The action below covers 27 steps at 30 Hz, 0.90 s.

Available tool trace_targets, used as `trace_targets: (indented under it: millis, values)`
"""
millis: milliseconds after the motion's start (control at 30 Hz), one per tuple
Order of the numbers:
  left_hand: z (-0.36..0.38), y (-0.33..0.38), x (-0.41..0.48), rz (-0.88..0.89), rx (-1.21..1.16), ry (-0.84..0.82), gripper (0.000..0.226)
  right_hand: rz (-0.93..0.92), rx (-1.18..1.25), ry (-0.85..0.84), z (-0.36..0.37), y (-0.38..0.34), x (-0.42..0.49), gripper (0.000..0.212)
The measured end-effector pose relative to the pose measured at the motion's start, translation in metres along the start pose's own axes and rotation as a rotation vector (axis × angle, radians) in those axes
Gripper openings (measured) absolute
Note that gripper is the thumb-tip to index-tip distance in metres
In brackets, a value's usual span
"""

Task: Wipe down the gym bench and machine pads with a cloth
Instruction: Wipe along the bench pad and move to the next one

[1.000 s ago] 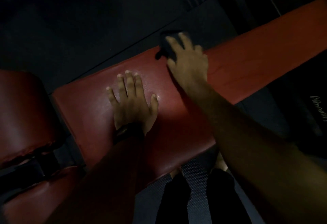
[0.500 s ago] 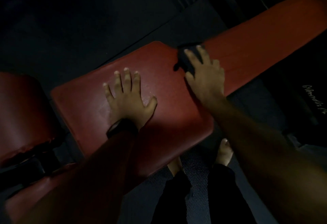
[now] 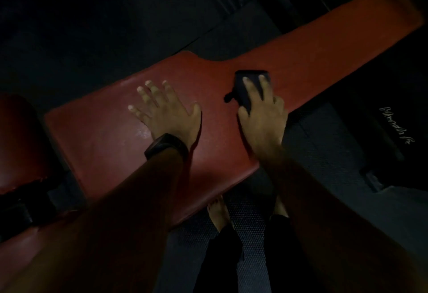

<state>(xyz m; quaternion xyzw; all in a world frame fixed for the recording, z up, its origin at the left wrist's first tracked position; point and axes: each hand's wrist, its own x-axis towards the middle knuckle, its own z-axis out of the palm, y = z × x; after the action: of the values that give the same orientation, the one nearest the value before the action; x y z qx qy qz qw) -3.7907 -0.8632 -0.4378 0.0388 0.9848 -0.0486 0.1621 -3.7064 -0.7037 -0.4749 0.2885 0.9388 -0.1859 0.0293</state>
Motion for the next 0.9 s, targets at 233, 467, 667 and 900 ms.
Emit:
trace_targets:
  millis: [233,467,667,900]
  values:
    - [0.014,0.006,0.006,0.071,0.066,0.116,0.08,-0.193,0.104,0.062,0.011,-0.017,-0.054,0.062]
    - [0.02,0.009,0.007,0.166,0.045,0.171,0.075,-0.3,-0.04,0.015,0.003,0.027,0.016,0.067]
    - [0.02,0.009,0.006,0.166,0.027,0.184,0.078,0.263,0.143,0.155,0.015,-0.002,-0.026,0.066]
    - [0.021,0.008,0.008,0.166,0.033,0.171,0.077,-0.571,-0.051,0.005,0.001,0.019,0.042,0.066]
